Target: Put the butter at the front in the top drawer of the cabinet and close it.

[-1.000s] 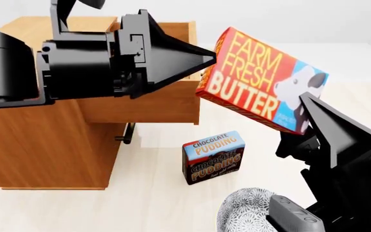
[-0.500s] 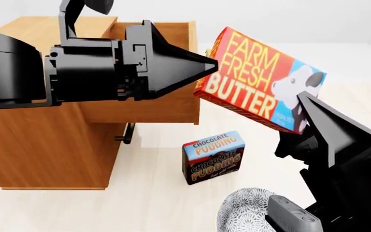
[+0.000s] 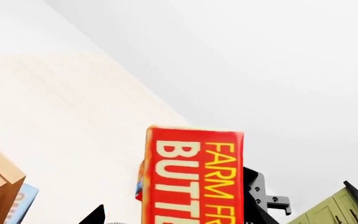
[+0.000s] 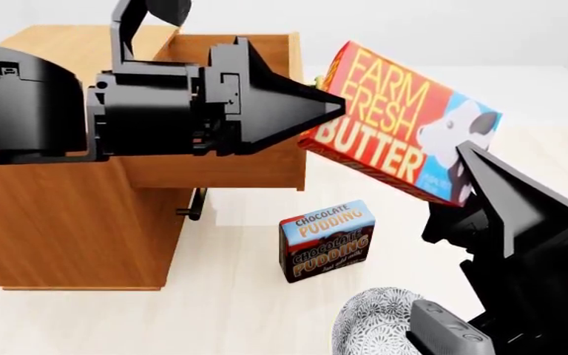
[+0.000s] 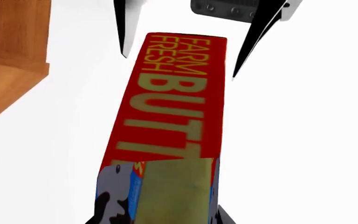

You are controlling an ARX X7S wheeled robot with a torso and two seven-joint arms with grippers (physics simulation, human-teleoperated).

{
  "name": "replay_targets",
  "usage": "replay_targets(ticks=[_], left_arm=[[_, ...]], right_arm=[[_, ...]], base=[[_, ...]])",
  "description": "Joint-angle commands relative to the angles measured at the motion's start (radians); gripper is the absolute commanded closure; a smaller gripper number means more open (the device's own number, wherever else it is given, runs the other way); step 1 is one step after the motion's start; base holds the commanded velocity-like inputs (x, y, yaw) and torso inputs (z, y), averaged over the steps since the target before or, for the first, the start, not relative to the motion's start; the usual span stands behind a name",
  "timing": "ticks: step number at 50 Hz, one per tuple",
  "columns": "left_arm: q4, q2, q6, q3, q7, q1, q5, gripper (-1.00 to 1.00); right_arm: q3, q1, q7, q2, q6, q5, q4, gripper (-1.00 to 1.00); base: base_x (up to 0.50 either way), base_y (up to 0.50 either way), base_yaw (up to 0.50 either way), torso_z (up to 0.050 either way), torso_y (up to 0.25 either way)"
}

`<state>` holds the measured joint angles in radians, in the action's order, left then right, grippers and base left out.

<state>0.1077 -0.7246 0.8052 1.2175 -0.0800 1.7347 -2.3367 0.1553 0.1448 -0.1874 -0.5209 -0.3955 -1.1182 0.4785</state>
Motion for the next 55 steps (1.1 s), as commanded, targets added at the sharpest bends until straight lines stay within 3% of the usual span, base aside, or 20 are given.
replay_targets(ticks=[1,55], left_arm=[[0.026,0.021,0.008,0.002,-0.022,-0.003,0.019,-1.0],[0.104,0.125,0.021,0.011,-0.082,-0.019,0.058,-1.0]], right_arm=[[0.014,0.004,-0.029,0.005,0.002,0.011,0.006,1.0],[0.016,-0.016,-0.032,-0.009,0.019,0.024,0.024,1.0]], base=[[0.0,0.0,0.0,0.0,0.0],[0.0,0.0,0.0,0.0,0.001]])
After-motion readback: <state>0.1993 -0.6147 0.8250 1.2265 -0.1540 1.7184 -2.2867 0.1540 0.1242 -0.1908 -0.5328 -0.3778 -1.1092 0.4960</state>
